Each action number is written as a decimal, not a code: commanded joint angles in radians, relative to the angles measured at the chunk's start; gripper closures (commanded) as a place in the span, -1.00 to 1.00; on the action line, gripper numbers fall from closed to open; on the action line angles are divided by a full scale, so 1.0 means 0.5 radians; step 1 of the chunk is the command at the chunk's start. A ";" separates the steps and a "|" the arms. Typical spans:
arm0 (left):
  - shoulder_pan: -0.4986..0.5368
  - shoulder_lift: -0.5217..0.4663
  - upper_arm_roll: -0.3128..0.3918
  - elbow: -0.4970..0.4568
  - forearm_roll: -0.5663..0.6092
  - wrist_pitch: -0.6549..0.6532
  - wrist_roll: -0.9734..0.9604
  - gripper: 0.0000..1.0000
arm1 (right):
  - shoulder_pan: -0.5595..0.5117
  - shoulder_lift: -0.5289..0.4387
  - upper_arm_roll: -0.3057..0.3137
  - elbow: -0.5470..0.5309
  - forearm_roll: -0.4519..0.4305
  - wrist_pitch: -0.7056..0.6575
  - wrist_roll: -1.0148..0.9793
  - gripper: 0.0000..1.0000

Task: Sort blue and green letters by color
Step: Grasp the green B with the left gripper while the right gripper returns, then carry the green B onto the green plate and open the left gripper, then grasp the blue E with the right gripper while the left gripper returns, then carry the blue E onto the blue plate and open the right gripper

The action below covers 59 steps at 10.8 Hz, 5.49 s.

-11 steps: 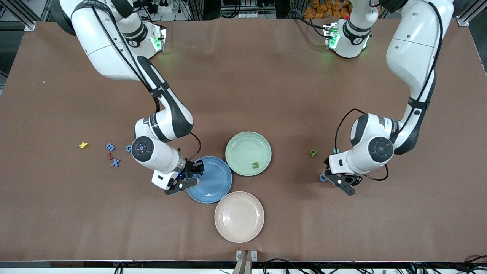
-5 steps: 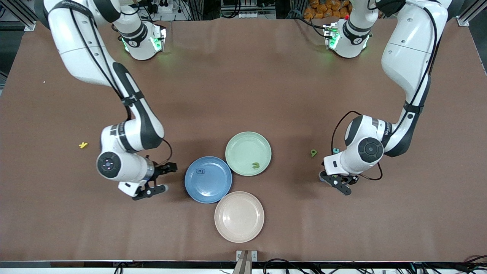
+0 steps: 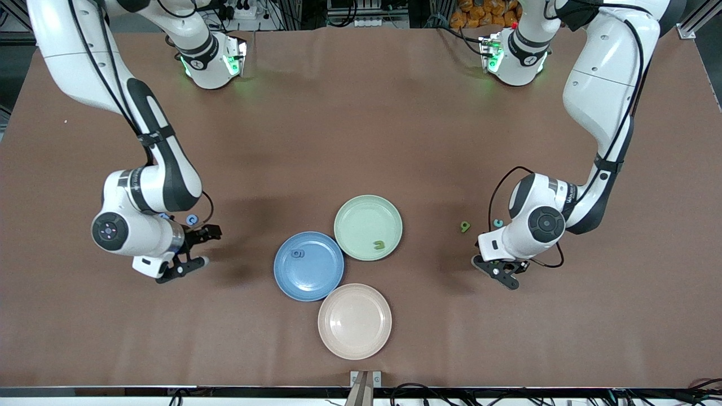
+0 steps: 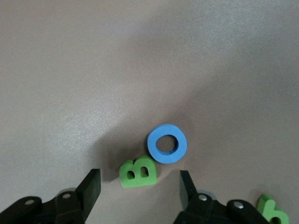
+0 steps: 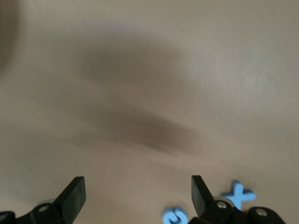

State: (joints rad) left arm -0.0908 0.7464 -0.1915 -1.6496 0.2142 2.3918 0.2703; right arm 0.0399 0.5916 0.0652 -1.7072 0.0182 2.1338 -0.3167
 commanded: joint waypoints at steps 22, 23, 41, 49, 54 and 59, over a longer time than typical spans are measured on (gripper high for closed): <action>-0.018 -0.256 -0.261 0.059 -0.136 -0.172 -0.361 1.00 | -0.534 -0.266 0.023 -0.930 -0.224 0.804 -1.302 -1.00; -0.033 -0.256 -0.334 0.059 -0.198 -0.185 -0.666 1.00 | -0.534 -0.254 0.023 -0.933 -0.221 0.825 -1.302 -1.00; -0.319 -0.293 -0.136 0.195 -0.088 -0.503 -1.116 -1.00 | -0.494 -0.254 0.066 -0.651 -0.184 0.559 -1.361 1.00; 0.426 -0.646 -0.136 -0.703 -0.070 0.078 -0.792 -0.65 | 0.211 -0.012 0.060 -0.102 0.200 0.258 -0.203 1.00; 0.608 -0.576 -0.126 -0.959 0.237 0.533 -0.884 -0.55 | 0.509 0.142 0.063 0.183 0.258 0.252 0.461 1.00; 0.605 -0.511 -0.123 -0.932 0.265 0.573 -0.887 -0.47 | 0.619 0.228 0.063 0.383 0.365 0.276 0.541 1.00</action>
State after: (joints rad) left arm 0.2062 0.4805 -0.2464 -2.1158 0.3084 2.6530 -0.1446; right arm 0.3209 0.6622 0.1025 -1.6012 0.1780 2.2792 -0.0620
